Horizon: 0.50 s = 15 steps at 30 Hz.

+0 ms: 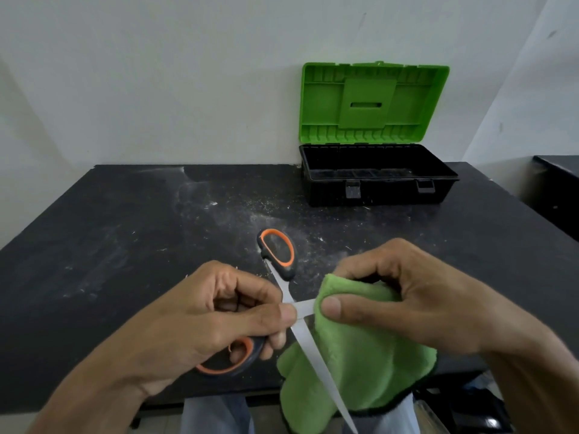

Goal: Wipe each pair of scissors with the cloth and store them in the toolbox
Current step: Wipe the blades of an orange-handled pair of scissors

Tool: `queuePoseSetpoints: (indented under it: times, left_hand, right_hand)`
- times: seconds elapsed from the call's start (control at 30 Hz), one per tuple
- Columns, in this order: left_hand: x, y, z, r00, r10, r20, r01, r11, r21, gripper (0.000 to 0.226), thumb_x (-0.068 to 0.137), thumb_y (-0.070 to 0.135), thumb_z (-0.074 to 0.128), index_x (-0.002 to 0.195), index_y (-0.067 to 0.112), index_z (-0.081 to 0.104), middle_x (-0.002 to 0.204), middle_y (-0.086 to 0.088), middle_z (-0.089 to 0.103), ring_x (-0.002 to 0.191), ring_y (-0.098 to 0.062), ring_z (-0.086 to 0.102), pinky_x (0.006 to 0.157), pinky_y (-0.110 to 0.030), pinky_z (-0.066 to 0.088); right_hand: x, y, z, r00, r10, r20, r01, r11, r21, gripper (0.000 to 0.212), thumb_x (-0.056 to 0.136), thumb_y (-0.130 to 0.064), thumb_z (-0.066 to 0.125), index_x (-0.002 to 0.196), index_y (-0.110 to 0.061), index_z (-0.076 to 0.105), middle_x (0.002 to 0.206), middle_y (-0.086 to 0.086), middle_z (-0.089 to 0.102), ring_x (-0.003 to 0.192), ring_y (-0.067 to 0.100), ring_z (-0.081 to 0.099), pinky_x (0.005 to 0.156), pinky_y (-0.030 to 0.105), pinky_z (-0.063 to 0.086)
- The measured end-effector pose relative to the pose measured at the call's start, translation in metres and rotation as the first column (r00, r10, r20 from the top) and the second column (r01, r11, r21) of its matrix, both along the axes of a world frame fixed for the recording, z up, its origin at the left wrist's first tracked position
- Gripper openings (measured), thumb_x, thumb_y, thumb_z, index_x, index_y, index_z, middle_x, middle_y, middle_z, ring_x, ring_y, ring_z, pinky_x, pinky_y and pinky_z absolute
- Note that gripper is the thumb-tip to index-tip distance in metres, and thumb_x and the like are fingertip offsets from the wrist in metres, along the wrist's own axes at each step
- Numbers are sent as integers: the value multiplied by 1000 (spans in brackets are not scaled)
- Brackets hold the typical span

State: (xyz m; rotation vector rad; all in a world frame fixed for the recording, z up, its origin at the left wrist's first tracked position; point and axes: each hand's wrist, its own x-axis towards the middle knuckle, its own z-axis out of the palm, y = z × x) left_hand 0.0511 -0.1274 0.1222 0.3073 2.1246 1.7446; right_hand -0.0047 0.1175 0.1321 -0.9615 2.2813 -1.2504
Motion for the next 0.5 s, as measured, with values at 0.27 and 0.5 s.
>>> queuePoseSetpoints:
  times: [0.27,0.5]
  left_hand:
    - [6,-19,2,996,39,74,-45,996,76,37,73,34,75,57,3,65,51,-11,57,32,-1,44,37,-7,33]
    - [4,-10,0,998,37,-59,-39,999,-38,39,76,45,74,63,8,70,60,-12,63,55,-30,44,50,-37,36]
  right_hand:
    - [-4,22,11,992,-85,-89,78,994,-79,22,91,-28,74,73,-38,80,68,-12,73,62,0,67,58,17,51]
    - [5,13,4,991,-115,67,121,988,-92,17,91,-36,74,91,-24,86,88,4,83,82,23,81,78,49,66]
